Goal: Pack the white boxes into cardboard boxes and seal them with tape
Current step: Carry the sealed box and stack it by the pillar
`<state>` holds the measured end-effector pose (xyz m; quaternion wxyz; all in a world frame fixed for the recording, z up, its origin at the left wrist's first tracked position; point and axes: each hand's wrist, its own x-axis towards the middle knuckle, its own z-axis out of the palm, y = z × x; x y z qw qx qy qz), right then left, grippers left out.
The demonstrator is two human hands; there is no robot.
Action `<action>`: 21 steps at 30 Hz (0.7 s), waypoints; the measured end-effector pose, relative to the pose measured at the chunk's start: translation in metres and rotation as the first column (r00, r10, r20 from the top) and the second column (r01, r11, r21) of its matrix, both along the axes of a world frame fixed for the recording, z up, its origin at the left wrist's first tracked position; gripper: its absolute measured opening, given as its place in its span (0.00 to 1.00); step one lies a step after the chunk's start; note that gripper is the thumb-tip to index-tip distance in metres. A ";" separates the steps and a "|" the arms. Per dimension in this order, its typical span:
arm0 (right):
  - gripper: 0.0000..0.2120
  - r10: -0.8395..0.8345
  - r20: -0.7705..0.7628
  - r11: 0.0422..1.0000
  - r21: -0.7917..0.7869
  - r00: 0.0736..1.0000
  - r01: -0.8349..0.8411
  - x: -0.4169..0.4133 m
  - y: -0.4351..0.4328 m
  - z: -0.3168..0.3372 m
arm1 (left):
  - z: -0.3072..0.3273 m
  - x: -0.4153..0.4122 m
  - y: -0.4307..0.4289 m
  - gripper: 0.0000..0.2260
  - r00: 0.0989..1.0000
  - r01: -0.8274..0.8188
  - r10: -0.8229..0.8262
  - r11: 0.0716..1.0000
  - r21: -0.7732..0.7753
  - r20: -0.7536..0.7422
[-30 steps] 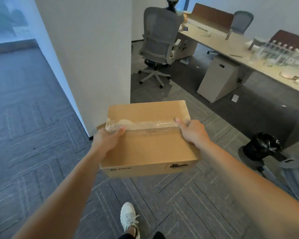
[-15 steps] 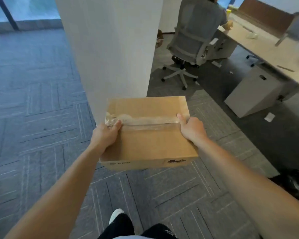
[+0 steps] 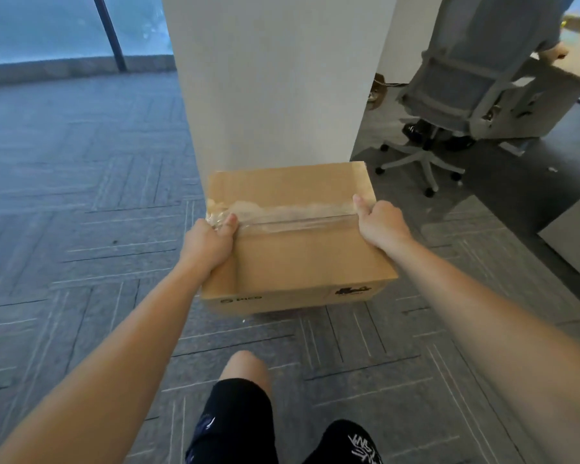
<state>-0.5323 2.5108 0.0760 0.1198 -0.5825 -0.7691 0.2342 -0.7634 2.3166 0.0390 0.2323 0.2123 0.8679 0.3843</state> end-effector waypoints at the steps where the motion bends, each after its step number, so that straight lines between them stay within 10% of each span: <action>1: 0.29 0.014 -0.009 1.000 0.016 1.000 -0.014 -0.013 0.011 -0.026 | -0.026 -0.011 0.008 0.31 1.000 -0.010 0.010 1.000 0.004 -0.015; 21: 0.29 0.197 -0.048 0.980 -0.021 0.979 -0.198 -0.153 0.187 -0.321 | -0.312 -0.120 0.164 0.31 0.994 -0.107 0.105 0.989 -0.100 -0.030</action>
